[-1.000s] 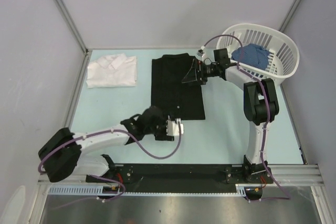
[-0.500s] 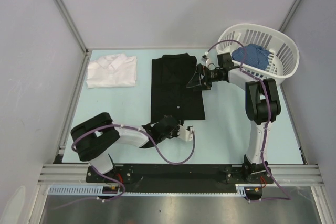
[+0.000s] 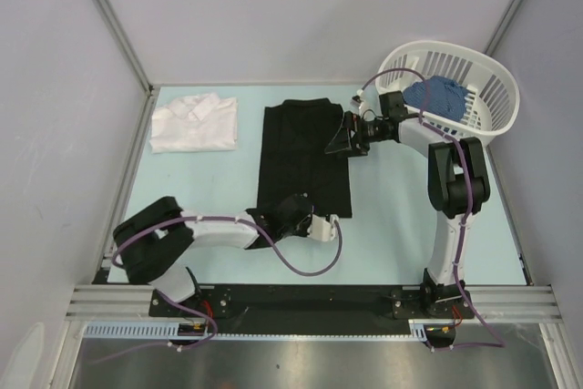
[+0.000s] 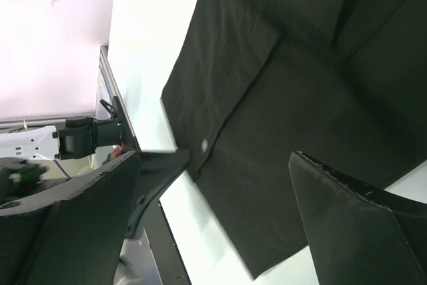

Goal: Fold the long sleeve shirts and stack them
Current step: Fold the shirt

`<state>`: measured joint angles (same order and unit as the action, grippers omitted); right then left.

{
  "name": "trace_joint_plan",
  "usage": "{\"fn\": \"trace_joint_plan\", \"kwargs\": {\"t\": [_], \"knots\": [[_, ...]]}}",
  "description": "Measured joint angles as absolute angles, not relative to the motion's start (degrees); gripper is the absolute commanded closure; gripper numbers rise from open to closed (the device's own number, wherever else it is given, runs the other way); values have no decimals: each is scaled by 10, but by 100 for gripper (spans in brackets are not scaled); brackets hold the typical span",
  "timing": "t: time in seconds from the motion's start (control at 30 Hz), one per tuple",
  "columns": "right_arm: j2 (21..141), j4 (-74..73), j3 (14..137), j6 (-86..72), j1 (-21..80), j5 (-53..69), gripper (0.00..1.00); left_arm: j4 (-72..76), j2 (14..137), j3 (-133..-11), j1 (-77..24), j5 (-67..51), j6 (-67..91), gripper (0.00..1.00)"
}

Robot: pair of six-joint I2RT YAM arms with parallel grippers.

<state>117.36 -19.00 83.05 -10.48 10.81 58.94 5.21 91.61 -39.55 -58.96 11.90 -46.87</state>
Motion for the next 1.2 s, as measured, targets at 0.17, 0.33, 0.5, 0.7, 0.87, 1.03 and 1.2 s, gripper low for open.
{"fn": "trace_joint_plan", "kwargs": {"t": [0.17, 0.33, 0.5, 0.7, 0.87, 1.03, 1.2], "knots": [[1148, -202, 830, -96, 108, 590, 0, -144, 817, -445, -632, 31, -388, 100], [1129, -221, 830, -76, 108, 602, 0, -316, 780, -544, -631, -101, -315, 100], [1130, -259, 838, -53, 108, 612, 0, -444, 836, -665, -557, -189, -301, 100], [1146, -297, 908, -31, 105, 621, 0, -558, 1001, -867, -436, -245, -354, 97], [1165, -313, 952, -27, 84, 625, 0, -627, 1148, -1035, -371, -266, -428, 94], [1184, -328, 958, -23, 59, 624, 0, -657, 1280, -1169, -319, -279, -477, 94], [1198, -339, 958, -19, 51, 624, 5, -651, 1351, -1211, -289, -279, -507, 68]]}}
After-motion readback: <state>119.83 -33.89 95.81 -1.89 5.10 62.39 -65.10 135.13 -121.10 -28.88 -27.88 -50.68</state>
